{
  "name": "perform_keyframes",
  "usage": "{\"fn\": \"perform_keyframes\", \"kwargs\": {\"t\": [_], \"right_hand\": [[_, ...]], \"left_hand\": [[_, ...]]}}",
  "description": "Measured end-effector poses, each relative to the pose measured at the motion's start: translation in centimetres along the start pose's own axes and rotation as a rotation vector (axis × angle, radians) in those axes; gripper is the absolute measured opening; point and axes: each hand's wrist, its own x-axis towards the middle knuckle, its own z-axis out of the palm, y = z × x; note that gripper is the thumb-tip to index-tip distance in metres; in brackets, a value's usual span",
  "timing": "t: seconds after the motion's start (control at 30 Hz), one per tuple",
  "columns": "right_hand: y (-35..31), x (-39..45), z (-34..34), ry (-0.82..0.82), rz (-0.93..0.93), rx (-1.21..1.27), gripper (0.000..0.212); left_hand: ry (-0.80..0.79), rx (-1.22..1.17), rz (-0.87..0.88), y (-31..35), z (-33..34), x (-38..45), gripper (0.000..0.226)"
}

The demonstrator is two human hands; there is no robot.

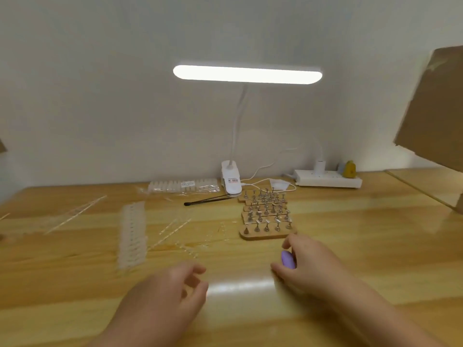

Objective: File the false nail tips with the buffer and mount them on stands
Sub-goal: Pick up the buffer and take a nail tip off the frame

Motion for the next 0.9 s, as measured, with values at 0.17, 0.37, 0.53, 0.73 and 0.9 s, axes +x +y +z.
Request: {"fn": "perform_keyframes", "kwargs": {"t": [0.17,0.37,0.53,0.73,0.9], "right_hand": [[0.0,0.8,0.7,0.15,-0.052,0.138,0.02],[0.9,-0.2,2.1,0.281,-0.074,0.261,0.037],[1.4,-0.6,2.2,0.242,-0.092,0.323,0.041],[1.8,-0.3,2.3,0.268,-0.045,0.368,0.038],[1.9,0.0,2.1,0.279,-0.009,0.394,0.034]], "left_hand": [[0.222,0.037,-0.142,-0.8,1.3,7.0,0.034],[0.409,0.365,0.053,-2.3,4.0,5.6,0.032],[0.337,0.48,0.097,-2.2,4.4,5.6,0.03],[0.265,0.452,0.052,-2.7,4.7,5.3,0.026],[0.244,0.426,0.06,-3.3,5.5,5.8,0.039]]}}
